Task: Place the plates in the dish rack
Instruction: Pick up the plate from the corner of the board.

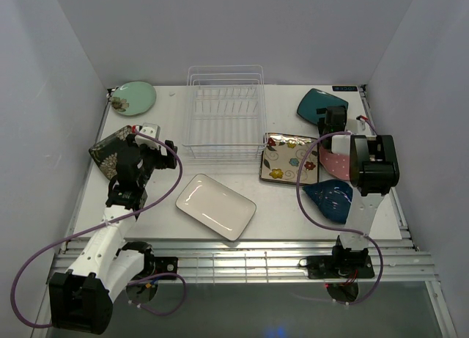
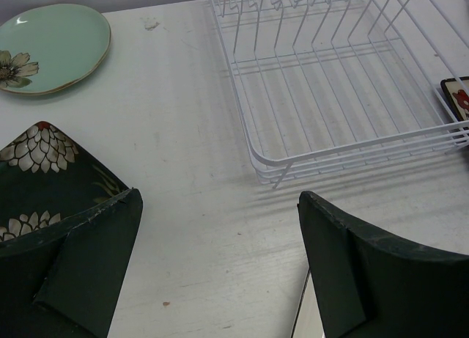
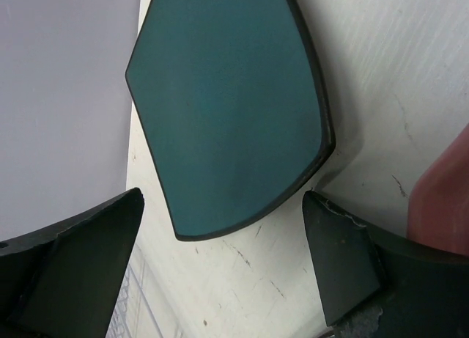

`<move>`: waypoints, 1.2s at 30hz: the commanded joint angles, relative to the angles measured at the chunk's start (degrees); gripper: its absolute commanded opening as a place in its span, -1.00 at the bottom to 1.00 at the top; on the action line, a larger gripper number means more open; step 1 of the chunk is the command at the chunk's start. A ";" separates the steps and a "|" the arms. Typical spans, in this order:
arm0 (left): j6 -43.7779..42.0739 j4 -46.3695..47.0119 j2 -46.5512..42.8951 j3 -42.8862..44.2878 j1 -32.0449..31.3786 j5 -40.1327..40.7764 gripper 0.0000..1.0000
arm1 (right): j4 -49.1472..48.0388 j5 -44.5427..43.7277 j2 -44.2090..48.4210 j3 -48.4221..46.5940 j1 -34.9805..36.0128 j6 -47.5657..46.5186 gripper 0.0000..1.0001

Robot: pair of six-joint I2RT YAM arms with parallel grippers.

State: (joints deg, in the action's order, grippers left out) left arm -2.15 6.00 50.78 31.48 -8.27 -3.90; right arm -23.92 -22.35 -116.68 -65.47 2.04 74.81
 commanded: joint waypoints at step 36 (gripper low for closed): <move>-0.31 0.24 -2.18 -0.46 -0.16 -1.20 0.96 | -2.18 -7.36 2.24 -0.01 -1.25 -2.63 -0.85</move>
State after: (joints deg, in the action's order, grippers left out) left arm -2.17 6.00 50.13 31.44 -8.27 -4.12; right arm -27.20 -25.58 -120.05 -66.92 0.58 77.65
